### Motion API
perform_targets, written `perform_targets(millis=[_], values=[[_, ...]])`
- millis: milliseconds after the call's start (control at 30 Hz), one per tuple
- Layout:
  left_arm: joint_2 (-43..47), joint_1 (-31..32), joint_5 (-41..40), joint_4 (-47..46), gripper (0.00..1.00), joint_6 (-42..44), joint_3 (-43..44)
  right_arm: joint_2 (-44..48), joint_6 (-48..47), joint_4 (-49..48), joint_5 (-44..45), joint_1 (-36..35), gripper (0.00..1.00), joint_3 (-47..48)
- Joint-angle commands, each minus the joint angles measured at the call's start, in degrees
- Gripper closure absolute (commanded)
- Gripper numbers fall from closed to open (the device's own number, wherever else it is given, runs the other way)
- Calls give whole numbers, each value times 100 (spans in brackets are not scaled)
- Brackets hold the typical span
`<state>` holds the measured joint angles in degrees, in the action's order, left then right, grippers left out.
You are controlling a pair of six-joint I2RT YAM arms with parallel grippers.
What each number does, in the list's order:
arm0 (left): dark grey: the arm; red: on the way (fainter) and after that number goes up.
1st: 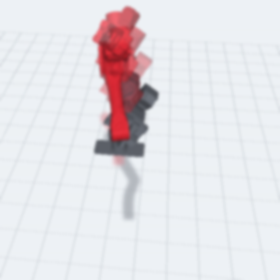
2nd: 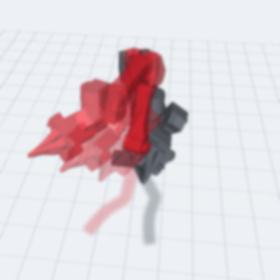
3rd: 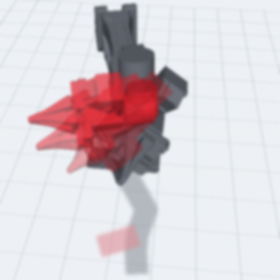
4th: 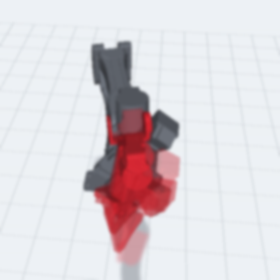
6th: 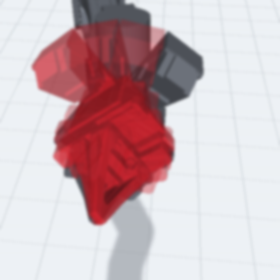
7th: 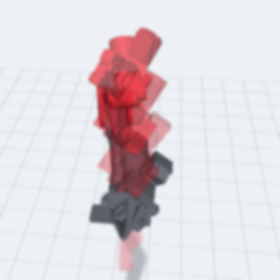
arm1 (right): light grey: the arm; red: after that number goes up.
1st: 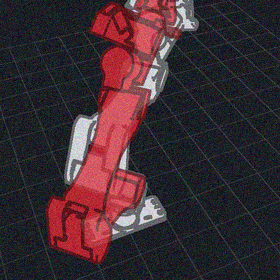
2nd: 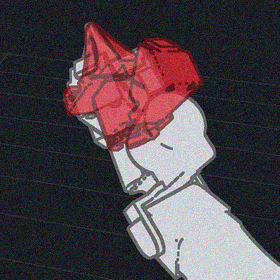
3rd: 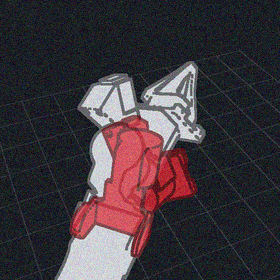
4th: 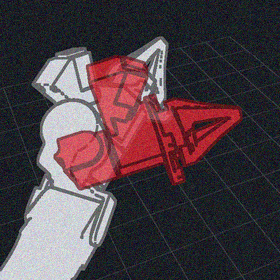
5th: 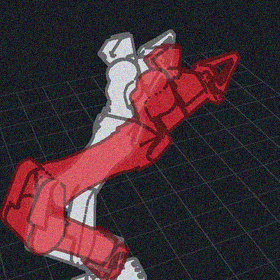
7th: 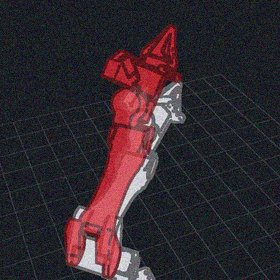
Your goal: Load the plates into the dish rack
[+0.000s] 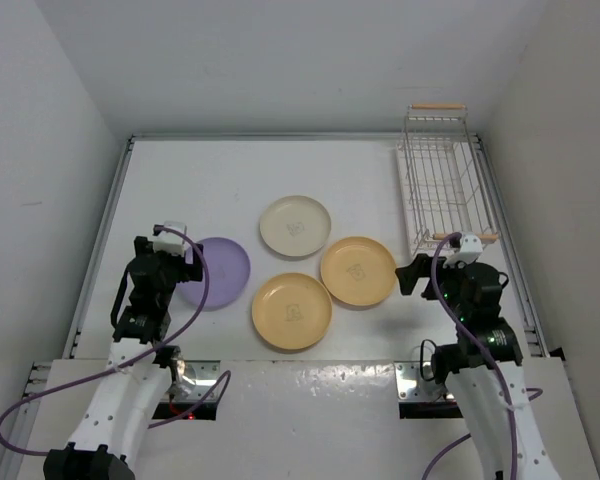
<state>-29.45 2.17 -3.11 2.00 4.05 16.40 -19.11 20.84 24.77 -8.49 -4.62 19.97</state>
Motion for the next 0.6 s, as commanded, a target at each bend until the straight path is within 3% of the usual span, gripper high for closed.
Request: perform_targets(millis=[0,133,167,267,333,367,400,433,467,500,567], values=[[62,-59,205,-42,0,165,90,-136,298,-131,296,-4,0,490],[10,-59,487,405,0,1077,424,-768,61,-324,-178,-4,0,1350],[-43,-59,548,633,0,1445,573,-1335,104,-281,-571,-4,0,1891],[-43,-59,724,836,0,1695,714,-2363,245,-210,-1222,-178,0,2396],[-43,-59,952,1056,0,1765,821,-2884,420,25,-1155,-424,0,2933],[-43,-59,1049,1109,0,1765,899,-3061,412,167,-206,-582,0,3117],[-95,-59,1250,1162,0,1835,900,-3324,421,481,325,-1323,0,3232],[-96,-59,1252,1215,0,1836,961,-3640,517,832,1314,-1557,1,3259],[-96,-59,1252,1215,0,1836,961,-3774,744,1010,2089,-1890,10,3242],[-96,-59,1252,1215,0,1836,961,-4080,946,1325,2349,-2119,32,3207],[-96,-59,1191,1215,0,1836,961,-4153,1864,1364,2667,-2218,59,2953]])
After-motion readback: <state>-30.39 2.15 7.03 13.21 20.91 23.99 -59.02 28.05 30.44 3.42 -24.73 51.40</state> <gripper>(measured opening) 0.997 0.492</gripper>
